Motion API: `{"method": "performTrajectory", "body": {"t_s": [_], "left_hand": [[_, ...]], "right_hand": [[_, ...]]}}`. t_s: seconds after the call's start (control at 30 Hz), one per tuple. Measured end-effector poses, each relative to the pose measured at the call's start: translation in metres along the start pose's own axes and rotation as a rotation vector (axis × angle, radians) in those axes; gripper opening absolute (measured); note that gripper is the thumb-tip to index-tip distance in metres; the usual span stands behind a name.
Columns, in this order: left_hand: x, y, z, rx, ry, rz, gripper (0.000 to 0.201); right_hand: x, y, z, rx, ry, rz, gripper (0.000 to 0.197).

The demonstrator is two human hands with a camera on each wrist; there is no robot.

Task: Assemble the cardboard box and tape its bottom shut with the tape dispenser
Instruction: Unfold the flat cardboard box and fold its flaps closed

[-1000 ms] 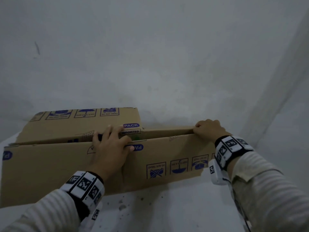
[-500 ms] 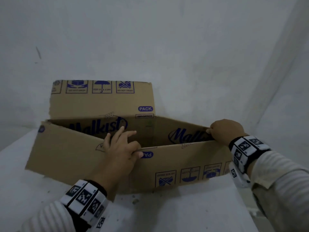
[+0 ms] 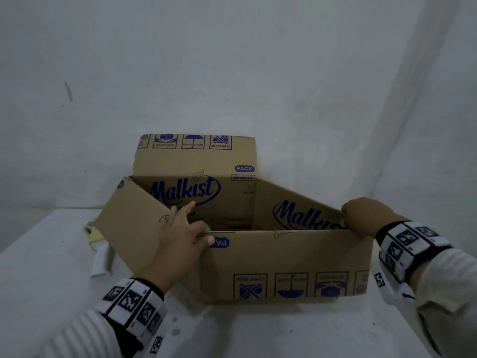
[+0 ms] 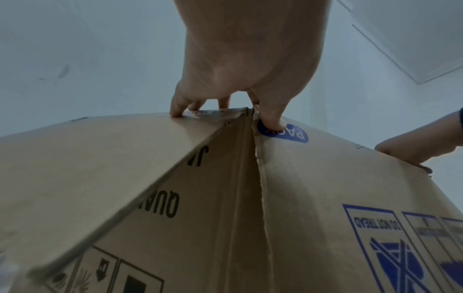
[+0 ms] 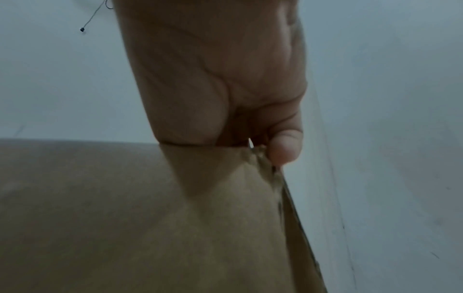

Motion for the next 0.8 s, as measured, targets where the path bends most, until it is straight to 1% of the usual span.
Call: {"method": "performTrajectory", "body": {"t_s": [0.07, 0.13, 0.23, 0.3, 0.4, 0.5, 0.6, 0.7, 0.8], "left_hand": [[-0.006, -0.009, 0.004, 0.014, -0.009, 0.013, 0.012], [-0.014, -0.018, 0.008, 0.058, -0.014, 0.028, 0.009], [-0.026, -0.036, 0.018, 0.133, -0.051, 0.117, 0.021], [-0.034, -0.05, 0.024, 0.132, -0.048, 0.144, 0.025], [-0.039, -0.066, 0.027, 0.056, -0.022, 0.176, 0.024], [-0.035, -0.069, 0.03, -0.015, -0.049, 0.216, 0.018], [-0.029, -0.061, 0.034, -0.098, -0.044, 0.255, 0.006], [-0.025, -0.057, 0.036, -0.175, -0.025, 0.289, 0.019], [-0.026, -0.059, 0.034, -0.176, -0.006, 0.293, 0.02]], "right_hand": [[0.001, -0.006, 0.013, 0.024, 0.027, -0.05, 0.029], [0.002, -0.014, 0.024, 0.05, 0.048, -0.086, 0.029], [0.006, -0.024, 0.034, 0.095, 0.073, -0.162, 0.025], [0.006, -0.032, 0.038, 0.105, 0.087, -0.242, 0.031], [0.009, -0.045, 0.042, 0.086, 0.068, -0.32, 0.039], [0.012, -0.05, 0.046, 0.097, 0.051, -0.336, 0.036], [0.017, -0.049, 0.051, 0.103, 0.071, -0.347, 0.033], [0.017, -0.051, 0.06, 0.075, 0.135, -0.344, 0.024], [0.015, -0.05, 0.067, 0.052, 0.18, -0.4, 0.017]]}}
Point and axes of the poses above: each hand's wrist, its own z-axis away from the middle knuckle, its own x-axis out of the palm, y = z × x, the point moved 4 cm from there along -z, towards the middle knuckle, and after that the axes turned 11 degrees about -z, right-handed, at the moved point
